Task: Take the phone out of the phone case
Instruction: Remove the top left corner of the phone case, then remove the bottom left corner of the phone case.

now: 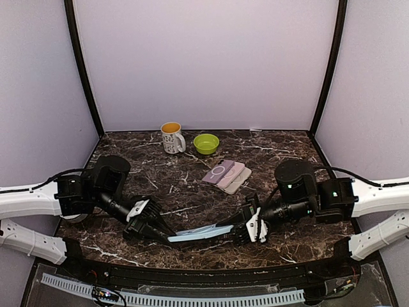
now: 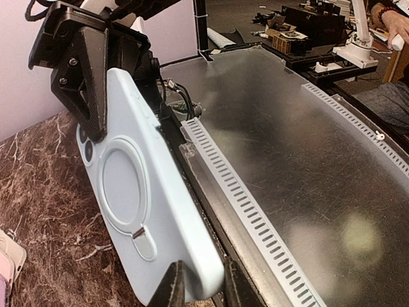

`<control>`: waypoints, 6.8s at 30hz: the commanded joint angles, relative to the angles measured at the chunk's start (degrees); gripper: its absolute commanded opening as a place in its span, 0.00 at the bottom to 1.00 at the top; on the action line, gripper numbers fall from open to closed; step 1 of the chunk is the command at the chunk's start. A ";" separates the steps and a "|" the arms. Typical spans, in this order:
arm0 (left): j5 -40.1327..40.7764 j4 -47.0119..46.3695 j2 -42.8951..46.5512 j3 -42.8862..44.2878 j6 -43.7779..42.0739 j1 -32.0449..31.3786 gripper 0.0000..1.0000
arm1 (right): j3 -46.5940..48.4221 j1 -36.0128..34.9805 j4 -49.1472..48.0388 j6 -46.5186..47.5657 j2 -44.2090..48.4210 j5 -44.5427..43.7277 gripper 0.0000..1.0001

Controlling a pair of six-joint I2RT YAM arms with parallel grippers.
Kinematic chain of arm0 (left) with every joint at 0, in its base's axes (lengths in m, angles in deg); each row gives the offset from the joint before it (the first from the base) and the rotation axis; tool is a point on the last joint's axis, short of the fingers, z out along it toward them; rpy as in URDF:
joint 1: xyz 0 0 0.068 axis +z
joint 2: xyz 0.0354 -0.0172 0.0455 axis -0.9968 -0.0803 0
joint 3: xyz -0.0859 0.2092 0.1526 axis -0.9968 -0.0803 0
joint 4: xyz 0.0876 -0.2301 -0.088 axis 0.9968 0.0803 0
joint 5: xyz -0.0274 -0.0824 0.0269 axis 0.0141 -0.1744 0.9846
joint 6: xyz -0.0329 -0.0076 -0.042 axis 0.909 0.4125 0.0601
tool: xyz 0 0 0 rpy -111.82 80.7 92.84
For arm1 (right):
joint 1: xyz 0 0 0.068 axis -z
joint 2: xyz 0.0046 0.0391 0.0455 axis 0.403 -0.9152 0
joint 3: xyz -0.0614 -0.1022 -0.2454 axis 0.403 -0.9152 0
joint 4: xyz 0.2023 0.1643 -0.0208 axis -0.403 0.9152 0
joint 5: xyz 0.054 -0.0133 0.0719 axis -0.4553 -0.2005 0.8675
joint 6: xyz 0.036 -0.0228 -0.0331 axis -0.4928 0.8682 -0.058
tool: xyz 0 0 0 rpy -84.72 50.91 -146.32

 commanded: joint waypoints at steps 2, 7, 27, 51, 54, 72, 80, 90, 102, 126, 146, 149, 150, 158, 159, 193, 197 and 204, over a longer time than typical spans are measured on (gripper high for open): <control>-3.26 2.77 -1.45 3.49 -1.98 -0.07 0.21 | 3.29 -2.00 -4.33 5.85 0.03 1.24 0.00; -4.10 4.21 -3.04 4.42 -3.17 -0.07 0.21 | 3.62 -2.25 -2.76 7.51 -0.21 1.07 0.00; -1.51 5.61 -6.85 6.87 -7.16 -0.07 0.43 | 3.75 -4.10 -2.48 6.97 -2.01 0.57 0.00; 35.44 -11.29 15.68 -2.85 16.15 -0.03 0.89 | -7.67 -4.11 -35.46 -43.44 0.82 -35.70 0.00; 38.88 -15.04 15.60 -3.61 20.56 0.01 0.86 | -4.49 -4.10 -33.41 -49.21 -1.09 -38.64 0.00; 7.42 -27.32 16.58 -7.19 36.29 15.16 0.80 | 3.32 3.31 -26.54 -62.09 4.03 -12.20 0.00; -2.66 -33.80 14.30 -5.11 39.25 15.81 0.70 | 9.08 9.24 -25.11 -67.62 1.19 9.57 0.00; -6.92 -36.46 13.28 -5.03 39.38 15.36 0.46 | 13.01 9.46 -26.06 -68.62 -4.25 17.75 0.00; -9.54 -35.94 14.91 -6.48 37.62 13.97 0.33 | 14.38 10.44 -26.67 -69.26 -6.25 20.28 0.00; -11.23 -42.50 14.21 -7.77 43.16 13.54 0.28 | 15.81 11.07 -29.24 -71.18 -8.38 26.38 0.00; -21.35 -40.10 9.55 -5.58 41.22 13.46 0.21 | 19.73 10.91 -31.65 -76.37 -14.23 43.19 0.00; -22.02 -39.60 7.86 -4.96 39.69 13.51 0.21 | 20.22 10.79 -30.80 -76.41 -14.60 44.49 0.00; -22.23 -39.60 7.47 -4.88 39.44 13.52 0.21 | 20.27 10.69 -30.66 -76.40 -14.66 44.81 0.00; -23.89 -38.47 4.41 -2.63 36.57 14.27 0.20 | 20.15 10.48 -28.38 -75.83 -14.24 46.00 0.00; -23.74 -38.46 4.47 -2.62 36.60 14.76 0.20 | 20.10 10.48 -28.30 -75.77 -14.15 46.23 0.00; -32.23 -17.71 -1.72 6.47 17.18 27.58 0.09 | 24.08 10.88 -16.92 -67.87 -14.46 48.88 0.00; -32.89 -11.57 -2.49 8.58 11.59 28.88 0.09 | 25.80 11.09 -14.18 -66.29 -14.98 49.38 0.00; -32.37 -11.22 -2.31 8.83 9.52 31.37 0.08 | 27.47 11.30 -9.99 -63.97 -15.28 49.89 0.00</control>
